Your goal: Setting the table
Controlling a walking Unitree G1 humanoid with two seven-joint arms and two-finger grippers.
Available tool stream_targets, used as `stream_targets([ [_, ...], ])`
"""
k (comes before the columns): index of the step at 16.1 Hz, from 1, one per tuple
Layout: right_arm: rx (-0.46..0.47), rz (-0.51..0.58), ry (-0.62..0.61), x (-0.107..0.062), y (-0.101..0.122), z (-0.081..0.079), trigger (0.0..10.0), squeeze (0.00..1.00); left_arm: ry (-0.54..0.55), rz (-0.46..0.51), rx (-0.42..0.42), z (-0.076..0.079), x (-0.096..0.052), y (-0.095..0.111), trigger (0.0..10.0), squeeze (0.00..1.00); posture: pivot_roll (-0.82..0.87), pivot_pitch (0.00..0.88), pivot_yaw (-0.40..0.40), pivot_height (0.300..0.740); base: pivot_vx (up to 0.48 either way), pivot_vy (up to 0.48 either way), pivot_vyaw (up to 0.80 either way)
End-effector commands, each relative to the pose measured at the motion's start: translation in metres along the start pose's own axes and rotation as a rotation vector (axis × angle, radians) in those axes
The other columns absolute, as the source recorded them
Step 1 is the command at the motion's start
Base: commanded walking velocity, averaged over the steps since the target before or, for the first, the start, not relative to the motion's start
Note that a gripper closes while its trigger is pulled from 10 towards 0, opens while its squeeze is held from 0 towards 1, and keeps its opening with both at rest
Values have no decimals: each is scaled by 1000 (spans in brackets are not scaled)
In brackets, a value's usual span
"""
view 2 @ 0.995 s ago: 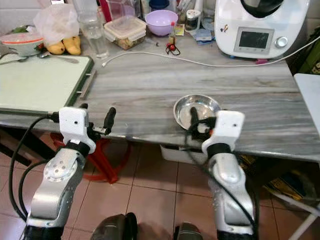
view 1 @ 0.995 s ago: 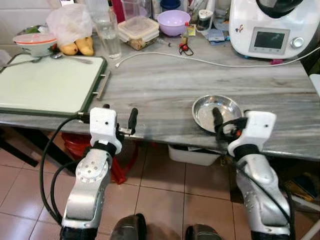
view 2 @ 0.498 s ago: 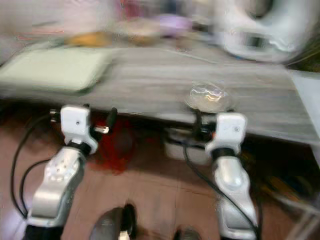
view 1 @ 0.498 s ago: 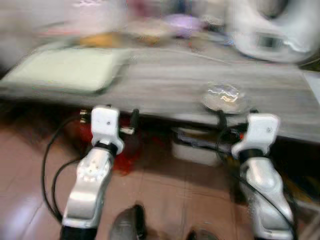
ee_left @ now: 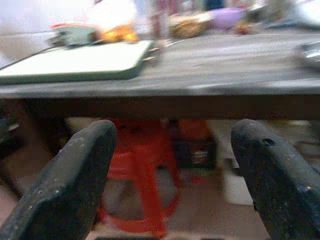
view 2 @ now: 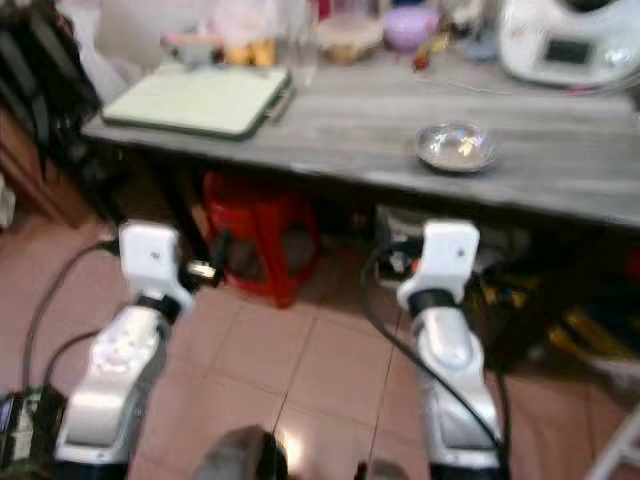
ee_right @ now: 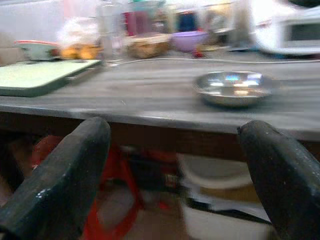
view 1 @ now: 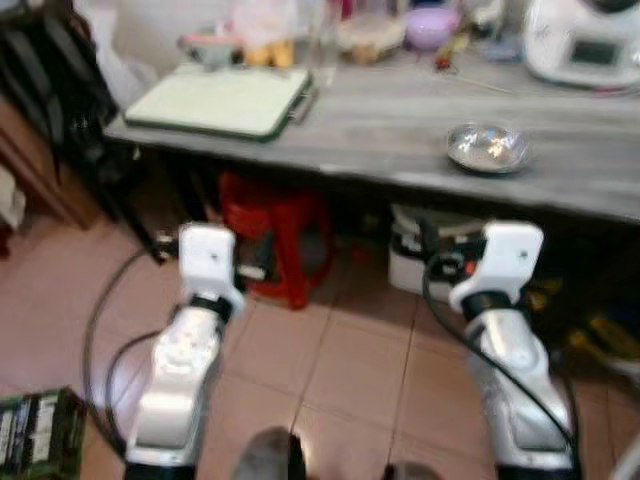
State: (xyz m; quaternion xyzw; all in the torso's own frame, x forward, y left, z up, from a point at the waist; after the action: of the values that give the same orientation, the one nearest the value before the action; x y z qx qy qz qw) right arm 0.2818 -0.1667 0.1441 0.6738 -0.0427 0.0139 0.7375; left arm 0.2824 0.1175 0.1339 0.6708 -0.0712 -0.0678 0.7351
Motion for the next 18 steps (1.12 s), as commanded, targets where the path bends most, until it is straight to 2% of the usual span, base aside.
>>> stream_targets([
  [1, 35, -6, -4, 3, 3, -1, 10000, 0, 12, 12, 21, -6, 2, 5, 10000, 0, -32, 64, 57, 740, -285, 0, 0],
  [3, 50, 6, -2, 5, 5, -1, 10000, 0, -20, 23, 12, 1, 5, 7, 10000, 0, -34, 66, 53, 740, -141, 0, 0],
  [6, 56, 3, 1, 5, 6, 0, 10000, 0, -53, 27, -6, 5, 3, 8, 10000, 0, -40, 68, 52, 740, 0, 0, 0],
  [8, 62, -1, 5, 4, 6, 1, 10000, 0, -95, 34, -38, 8, 0, 9, 10000, 0, -39, 73, 49, 740, 0, 0, -800],
  [9, 67, 1, 11, 4, 6, 0, 10000, 0, -106, 38, -41, 10, 0, 10, 10000, 0, -40, 74, 48, 740, 0, -428, -644],
  [18, 49, 22, 27, 8, 11, 0, 10000, 0, -128, 59, -54, 14, 2, 16, 10000, 0, -44, 75, 49, 740, 0, -480, 0],
])
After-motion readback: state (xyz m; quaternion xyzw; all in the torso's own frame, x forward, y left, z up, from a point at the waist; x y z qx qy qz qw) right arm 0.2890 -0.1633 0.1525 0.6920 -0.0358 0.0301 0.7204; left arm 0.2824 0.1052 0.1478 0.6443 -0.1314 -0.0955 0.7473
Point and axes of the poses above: a point about 5 cm out from each wrist's last joint towards the gripper, its own x axis pointing out of the wrist towards the gripper, its own y axis along the axis of the wrist's last joint, z = x × y, the point moved 2 cm from there along x, pointing out of the wrist towards the gripper, and after that the axes turned 6 degrees about -x, right-handed, at the moved point
